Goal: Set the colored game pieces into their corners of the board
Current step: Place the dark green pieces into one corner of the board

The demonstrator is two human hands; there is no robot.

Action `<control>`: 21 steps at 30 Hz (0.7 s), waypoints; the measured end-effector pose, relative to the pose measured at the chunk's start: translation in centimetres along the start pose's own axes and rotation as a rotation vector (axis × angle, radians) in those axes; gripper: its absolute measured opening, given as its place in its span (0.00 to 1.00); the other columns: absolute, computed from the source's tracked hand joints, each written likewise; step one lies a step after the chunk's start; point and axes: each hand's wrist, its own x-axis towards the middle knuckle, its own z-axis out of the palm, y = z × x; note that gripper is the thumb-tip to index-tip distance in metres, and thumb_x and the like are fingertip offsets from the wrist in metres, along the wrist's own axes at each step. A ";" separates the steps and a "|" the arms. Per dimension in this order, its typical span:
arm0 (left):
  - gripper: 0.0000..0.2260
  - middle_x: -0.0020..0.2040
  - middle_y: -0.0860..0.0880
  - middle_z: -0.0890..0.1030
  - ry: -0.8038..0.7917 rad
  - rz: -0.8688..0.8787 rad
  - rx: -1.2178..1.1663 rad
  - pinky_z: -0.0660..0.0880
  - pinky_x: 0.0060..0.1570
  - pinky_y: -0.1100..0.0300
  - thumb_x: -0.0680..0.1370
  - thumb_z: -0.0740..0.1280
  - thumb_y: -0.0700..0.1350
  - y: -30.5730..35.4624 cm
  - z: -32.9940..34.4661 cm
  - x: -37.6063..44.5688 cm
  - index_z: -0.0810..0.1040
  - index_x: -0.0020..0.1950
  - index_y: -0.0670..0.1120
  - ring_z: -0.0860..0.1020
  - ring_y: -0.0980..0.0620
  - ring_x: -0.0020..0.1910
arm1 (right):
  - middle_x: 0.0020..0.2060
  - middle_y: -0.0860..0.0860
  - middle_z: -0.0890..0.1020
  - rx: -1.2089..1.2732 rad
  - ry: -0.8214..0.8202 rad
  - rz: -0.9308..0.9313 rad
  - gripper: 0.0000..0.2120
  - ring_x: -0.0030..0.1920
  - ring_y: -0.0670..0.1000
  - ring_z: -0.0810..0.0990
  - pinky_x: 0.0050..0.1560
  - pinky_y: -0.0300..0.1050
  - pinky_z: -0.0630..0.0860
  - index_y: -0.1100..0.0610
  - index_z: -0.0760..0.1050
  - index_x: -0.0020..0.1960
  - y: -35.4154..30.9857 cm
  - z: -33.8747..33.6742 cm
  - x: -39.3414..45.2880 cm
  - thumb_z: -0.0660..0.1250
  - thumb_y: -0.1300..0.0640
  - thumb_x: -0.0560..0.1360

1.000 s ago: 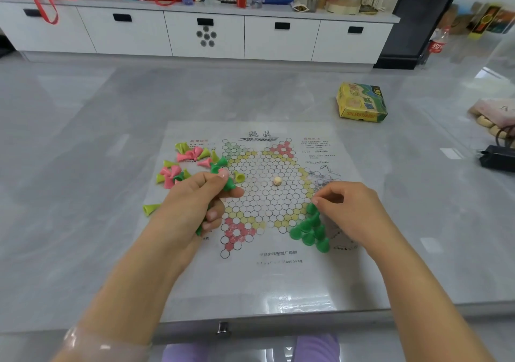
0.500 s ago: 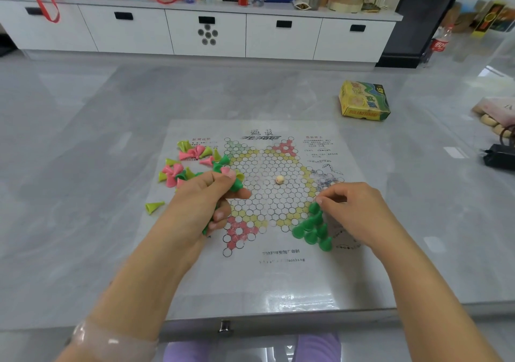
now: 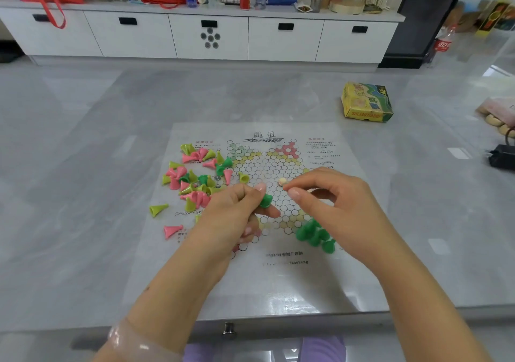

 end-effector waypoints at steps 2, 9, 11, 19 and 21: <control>0.12 0.22 0.52 0.77 -0.006 -0.005 0.023 0.61 0.18 0.69 0.79 0.59 0.47 0.1 0.3 -0.1 0.72 0.40 0.41 0.61 0.59 0.16 | 0.39 0.43 0.82 -0.002 -0.018 -0.045 0.05 0.45 0.41 0.79 0.47 0.32 0.74 0.48 0.81 0.41 -0.1 0.5 0.0 0.69 0.57 0.71; 0.13 0.23 0.53 0.77 -0.019 0.004 0.021 0.59 0.17 0.70 0.79 0.59 0.47 0.2 0.7 -0.2 0.71 0.38 0.42 0.60 0.58 0.16 | 0.38 0.42 0.81 -0.031 -0.020 -0.083 0.05 0.44 0.43 0.78 0.48 0.42 0.75 0.49 0.81 0.40 0.0 0.9 0.1 0.70 0.59 0.70; 0.13 0.23 0.53 0.77 -0.013 0.000 0.028 0.59 0.17 0.70 0.79 0.59 0.47 0.2 0.8 -0.2 0.71 0.38 0.41 0.61 0.57 0.17 | 0.36 0.43 0.81 -0.039 -0.015 -0.086 0.04 0.43 0.43 0.78 0.48 0.42 0.75 0.50 0.82 0.40 0.1 1.0 0.2 0.71 0.59 0.70; 0.13 0.23 0.54 0.76 -0.007 -0.002 0.066 0.60 0.19 0.70 0.80 0.57 0.49 0.1 0.9 0.0 0.73 0.42 0.42 0.62 0.58 0.18 | 0.37 0.43 0.81 -0.063 0.016 -0.052 0.05 0.43 0.42 0.78 0.48 0.38 0.75 0.50 0.81 0.39 0.1 1.0 0.4 0.70 0.59 0.70; 0.12 0.28 0.51 0.75 0.009 -0.034 0.007 0.60 0.20 0.68 0.80 0.56 0.47 0.0 0.8 0.1 0.74 0.44 0.43 0.62 0.58 0.18 | 0.39 0.42 0.81 -0.037 0.093 0.004 0.06 0.44 0.41 0.78 0.48 0.35 0.75 0.48 0.80 0.38 0.4 0.4 0.6 0.69 0.58 0.71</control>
